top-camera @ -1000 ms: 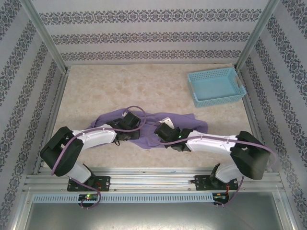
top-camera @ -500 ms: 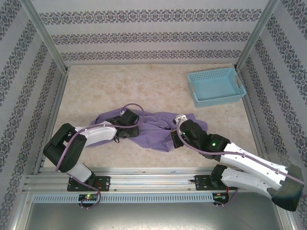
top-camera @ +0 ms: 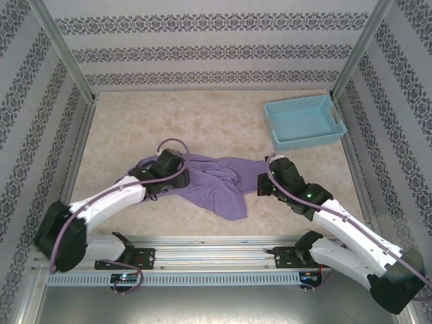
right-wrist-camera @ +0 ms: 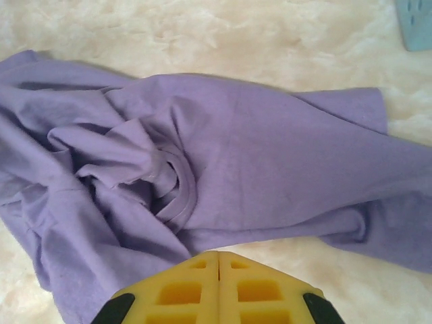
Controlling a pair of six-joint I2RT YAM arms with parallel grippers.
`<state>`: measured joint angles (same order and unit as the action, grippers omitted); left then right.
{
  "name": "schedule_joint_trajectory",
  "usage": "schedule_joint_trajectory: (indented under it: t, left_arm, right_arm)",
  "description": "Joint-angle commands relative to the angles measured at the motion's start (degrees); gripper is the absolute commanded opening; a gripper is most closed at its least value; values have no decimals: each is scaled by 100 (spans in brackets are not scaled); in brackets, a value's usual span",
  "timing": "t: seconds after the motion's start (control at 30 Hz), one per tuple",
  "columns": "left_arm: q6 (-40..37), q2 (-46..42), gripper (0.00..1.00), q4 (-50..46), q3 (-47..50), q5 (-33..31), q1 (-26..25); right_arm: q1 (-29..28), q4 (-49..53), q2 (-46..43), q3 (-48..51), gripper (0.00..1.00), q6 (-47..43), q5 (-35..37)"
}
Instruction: Fold the inside-out t-shirt
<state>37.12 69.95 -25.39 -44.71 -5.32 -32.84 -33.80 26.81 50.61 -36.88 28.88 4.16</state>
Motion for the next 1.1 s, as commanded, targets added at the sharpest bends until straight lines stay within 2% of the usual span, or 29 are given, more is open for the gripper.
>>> schedule_joint_trajectory:
  t: [0.0, 0.03, 0.1, 0.17, 0.27, 0.37, 0.5, 0.67, 0.7, 0.8, 0.87, 0.9, 1.0, 1.07]
  left_arm:
    - [56, -564, 66, -1257, 240, -950, 333]
    - [175, -750, 69, -1478, 336, -1167, 498]
    - [312, -1088, 72, -1748, 569, -1289, 934]
    - [313, -1351, 75, -1770, 824, -1080, 1518]
    - [269, -1493, 76, -1611, 1095, -681, 2215]
    - [281, -1395, 77, -1392, 1217, -407, 2601]
    - [328, -1201, 77, -1209, 1223, -211, 2797]
    - [336, -1155, 79, -1069, 1262, 30, 3224]
    - [319, -1175, 79, -1058, 1269, 64, 3304]
    - [237, -1206, 80, -1047, 1273, 135, 3592]
    - [177, -1197, 81, -1060, 1287, 206, 3819]
    - [159, -1195, 81, -1078, 1284, 223, 3922]
    - [170, -1229, 81, -1100, 1289, 225, 4157]
    - [216, -1246, 82, -1116, 1282, 173, 4232]
  right_arm:
    - [43, -107, 54, 40, 0, 4, -507]
    - [-12, -154, 76, 62, 4, -31, -679]
    - [-225, -189, 89, 123, 19, -56, -787]
    - [-601, -225, 89, 253, 34, 37, -701]
    - [-1155, -311, 208, 489, 49, 280, -553]
    - [-1550, -474, 494, 756, 57, 594, -595]
    - [-1803, -715, 1036, 997, 61, 1033, -630]
    - [-1821, -960, 2066, 917, 55, 1219, -603]
    - [-1823, -951, 2210, 835, 50, 1204, -540]
    - [-1823, -866, 2418, 550, 22, 1082, -344]
    - [-1823, -545, 2204, 335, 4, 985, -44]
    - [-1802, -361, 2006, 247, 0, 926, 129]
    - [-1463, 380, 1164, 45, 0, 786, 621]
    - [-983, 672, 432, 90, 0, 750, 629]
